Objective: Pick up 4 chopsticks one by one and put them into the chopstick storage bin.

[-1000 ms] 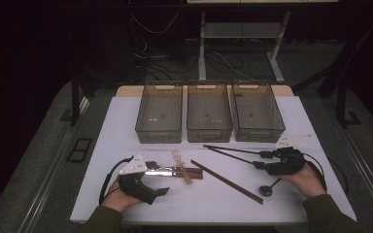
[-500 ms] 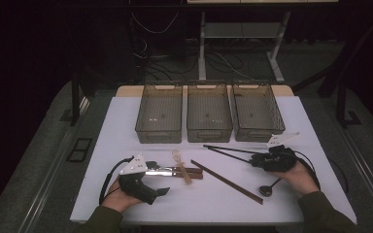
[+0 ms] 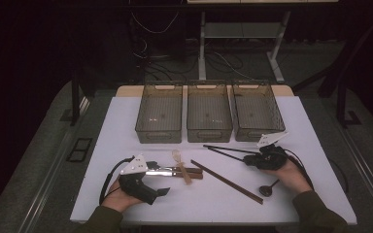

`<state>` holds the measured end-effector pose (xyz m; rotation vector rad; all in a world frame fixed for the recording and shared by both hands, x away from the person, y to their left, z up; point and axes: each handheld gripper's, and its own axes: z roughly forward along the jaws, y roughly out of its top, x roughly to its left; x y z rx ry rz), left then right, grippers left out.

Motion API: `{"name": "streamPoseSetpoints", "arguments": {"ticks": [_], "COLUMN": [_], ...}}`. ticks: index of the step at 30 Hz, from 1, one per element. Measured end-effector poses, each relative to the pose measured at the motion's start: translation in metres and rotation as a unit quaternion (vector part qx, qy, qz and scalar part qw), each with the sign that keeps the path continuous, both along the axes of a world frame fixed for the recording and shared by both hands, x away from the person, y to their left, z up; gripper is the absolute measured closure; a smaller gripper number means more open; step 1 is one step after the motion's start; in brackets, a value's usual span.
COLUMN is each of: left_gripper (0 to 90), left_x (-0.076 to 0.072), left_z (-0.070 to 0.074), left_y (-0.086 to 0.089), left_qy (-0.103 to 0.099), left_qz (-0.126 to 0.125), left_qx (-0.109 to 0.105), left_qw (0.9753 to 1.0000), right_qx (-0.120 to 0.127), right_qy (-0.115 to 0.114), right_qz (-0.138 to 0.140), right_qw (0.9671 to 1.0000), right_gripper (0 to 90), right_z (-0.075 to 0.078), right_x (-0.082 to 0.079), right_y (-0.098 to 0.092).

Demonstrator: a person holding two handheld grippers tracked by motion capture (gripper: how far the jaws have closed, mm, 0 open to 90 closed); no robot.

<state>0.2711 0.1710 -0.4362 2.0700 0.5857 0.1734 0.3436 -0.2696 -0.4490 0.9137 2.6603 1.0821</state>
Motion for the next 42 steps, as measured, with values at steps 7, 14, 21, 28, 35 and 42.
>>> {"name": "streamPoseSetpoints", "arguments": {"ticks": [7,14,21,28,35,42], "left_gripper": [0.0,0.0,0.0,0.0,0.0,0.0], "left_x": [0.0,0.0,0.0,0.0,0.0,0.0], "left_z": [0.0,0.0,0.0,0.0,0.0,0.0], "left_y": [-0.001,0.0,0.0,0.0,-0.001,0.0], "left_qy": [0.0,0.0,0.0,0.0,0.001,0.001], "left_qz": [-0.001,-0.001,0.0,0.0,0.0,0.0], "left_qx": [0.001,0.0,0.0,0.0,0.001,0.001], "left_qw": [1.0,1.0,1.0,1.0,1.0,1.0], "right_qx": [-0.011,-0.015,-0.014,0.004,0.024,0.039], "right_qy": [-0.015,-0.014,-0.008,-0.012,-0.023,-0.03], "right_qz": [0.012,0.021,0.03,0.028,0.024,0.022], "right_qw": [0.9998,0.9996,0.9994,0.9995,0.9992,0.9986], "right_gripper": [85.5,86.3,86.4,86.4,86.4,86.4], "right_z": [0.0,0.001,0.006,0.016,0.026,0.034], "right_x": [-0.002,-0.003,-0.005,-0.007,-0.01,-0.014], "right_y": [0.001,0.002,0.003,-0.001,-0.008,-0.011]}}
